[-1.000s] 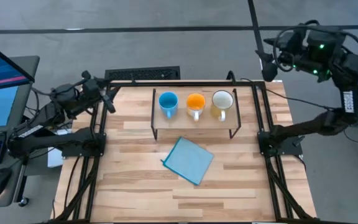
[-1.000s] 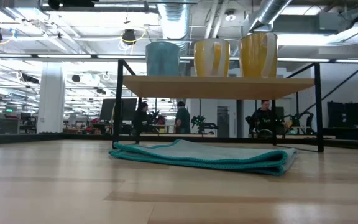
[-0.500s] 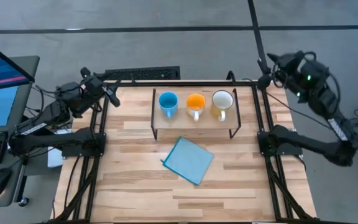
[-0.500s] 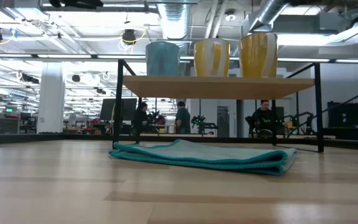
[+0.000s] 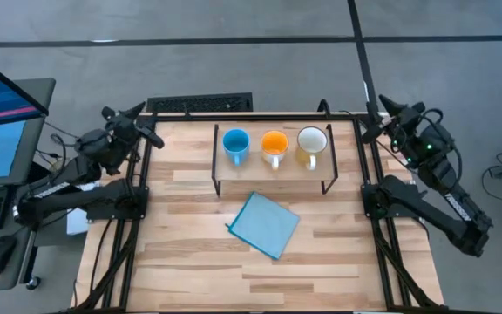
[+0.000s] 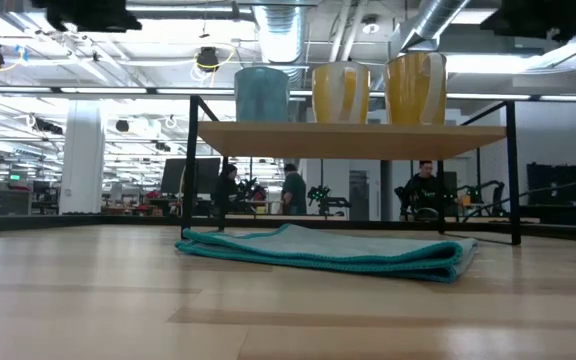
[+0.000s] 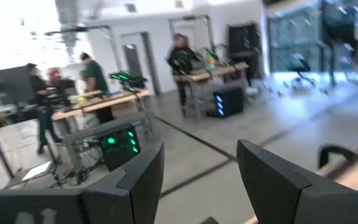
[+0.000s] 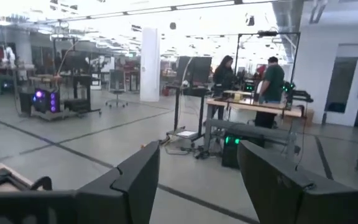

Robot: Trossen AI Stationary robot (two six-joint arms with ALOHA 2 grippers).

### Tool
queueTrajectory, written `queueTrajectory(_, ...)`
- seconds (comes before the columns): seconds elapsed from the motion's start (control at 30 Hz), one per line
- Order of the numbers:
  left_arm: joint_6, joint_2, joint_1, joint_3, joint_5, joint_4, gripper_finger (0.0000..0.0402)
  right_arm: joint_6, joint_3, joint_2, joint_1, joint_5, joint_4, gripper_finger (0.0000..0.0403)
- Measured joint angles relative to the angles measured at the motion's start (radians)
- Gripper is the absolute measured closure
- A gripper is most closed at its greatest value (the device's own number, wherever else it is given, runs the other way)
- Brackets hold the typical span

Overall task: Stack small to large cups/mugs on shelf
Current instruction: Return to Home Position

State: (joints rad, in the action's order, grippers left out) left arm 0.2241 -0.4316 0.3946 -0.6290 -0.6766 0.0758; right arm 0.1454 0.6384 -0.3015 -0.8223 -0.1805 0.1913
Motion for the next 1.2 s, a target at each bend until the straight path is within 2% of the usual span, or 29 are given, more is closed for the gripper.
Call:
queueTrajectory(0.23, -0.010, 0.162, 0.001, 0.138, -0.143, -0.052, 0.0207, -0.042, -0.114, 0.100, -0.035, -0.028, -0.011, 0.0163)
queueTrajectory(0.47, -0.053, 0.217, 0.001, 0.219, -0.194, -0.036, 0.0207, -0.153, -0.225, 0.208, -0.092, -0.027, -0.013, 0.0163)
queueTrajectory(0.67, -0.090, 0.219, 0.001, 0.286, -0.115, -0.036, 0.0207, -0.209, -0.297, 0.300, -0.097, 0.024, -0.020, 0.0163)
queueTrajectory(0.9, -0.146, 0.233, 0.001, 0.351, 0.049, -0.035, 0.0207, -0.279, -0.346, 0.300, -0.096, 0.083, -0.021, 0.0163)
queueTrajectory(1.0, -0.168, 0.265, 0.000, 0.368, 0.062, -0.038, 0.0207, -0.286, -0.361, 0.299, -0.095, 0.098, -0.021, 0.0163)
queueTrajectory(1.2, -0.191, 0.405, 0.001, 0.426, 0.052, -0.009, 0.0207, -0.307, -0.409, 0.299, -0.095, 0.101, -0.023, 0.0163)
